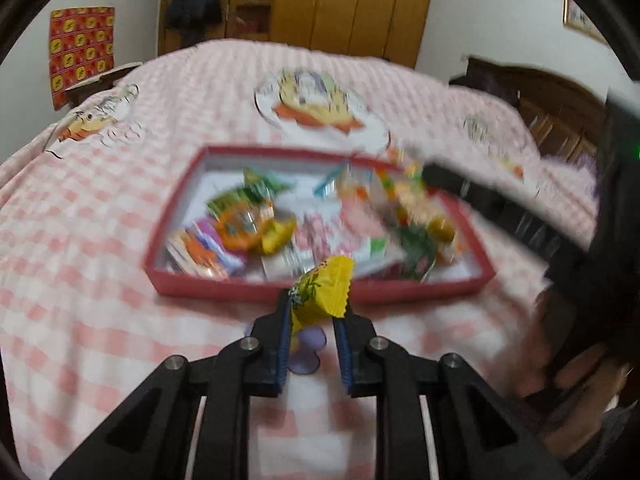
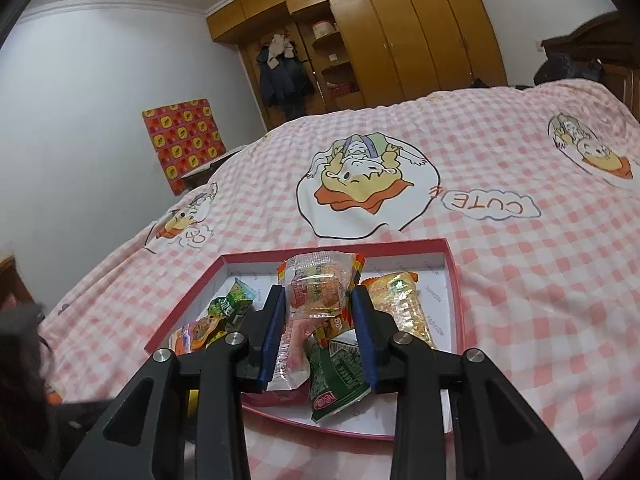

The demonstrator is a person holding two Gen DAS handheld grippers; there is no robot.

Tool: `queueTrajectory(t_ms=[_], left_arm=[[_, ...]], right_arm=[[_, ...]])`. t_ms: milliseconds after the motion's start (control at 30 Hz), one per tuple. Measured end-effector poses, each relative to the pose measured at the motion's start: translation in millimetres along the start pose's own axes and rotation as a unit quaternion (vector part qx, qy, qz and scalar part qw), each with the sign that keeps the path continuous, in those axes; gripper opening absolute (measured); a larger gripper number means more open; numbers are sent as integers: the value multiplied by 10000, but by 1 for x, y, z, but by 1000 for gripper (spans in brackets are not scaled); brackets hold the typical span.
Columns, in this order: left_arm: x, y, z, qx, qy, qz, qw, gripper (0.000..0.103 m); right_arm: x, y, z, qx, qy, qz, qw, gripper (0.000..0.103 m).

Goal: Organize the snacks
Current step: 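Carry the yellow candy and clear pack into the red box with both tools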

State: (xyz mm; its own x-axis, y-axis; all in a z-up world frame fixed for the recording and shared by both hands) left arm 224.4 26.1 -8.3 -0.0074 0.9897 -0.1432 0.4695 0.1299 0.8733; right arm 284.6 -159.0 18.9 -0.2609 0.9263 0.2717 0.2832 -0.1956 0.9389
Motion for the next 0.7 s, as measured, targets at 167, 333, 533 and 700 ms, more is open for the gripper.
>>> queueTrajectory(t_ms=[167,333,533,700], left_arm=[[13,42,10,-273,207,-67,9994,20],[18,56,42,-500,187,42,9986,20],[23,41,69,-254,74,6,9997,21],[19,34,75,-194,-86,27,9998,21]], right_arm=[[2,3,-3,-33,38,2,10000,34],[-1,1,-1,-16,3,11,10000,34],[-5,-11,11,241,-108,15,9996,34],[-7,-28,26,753,-170,67,9970,34]])
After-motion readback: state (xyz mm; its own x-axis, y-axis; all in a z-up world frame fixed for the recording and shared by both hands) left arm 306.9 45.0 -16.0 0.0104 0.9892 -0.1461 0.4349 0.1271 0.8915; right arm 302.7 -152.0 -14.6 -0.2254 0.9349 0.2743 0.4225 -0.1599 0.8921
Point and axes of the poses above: each gripper's, at about its wrist camera, not at the fingertips, and z roughly the way its jaws point, x to its left, y to its top, the point moved 5 cm from there along z, roughly the way its jaws point, and after that the axes turned 15 degrees about -x, right-handed, at the moved point
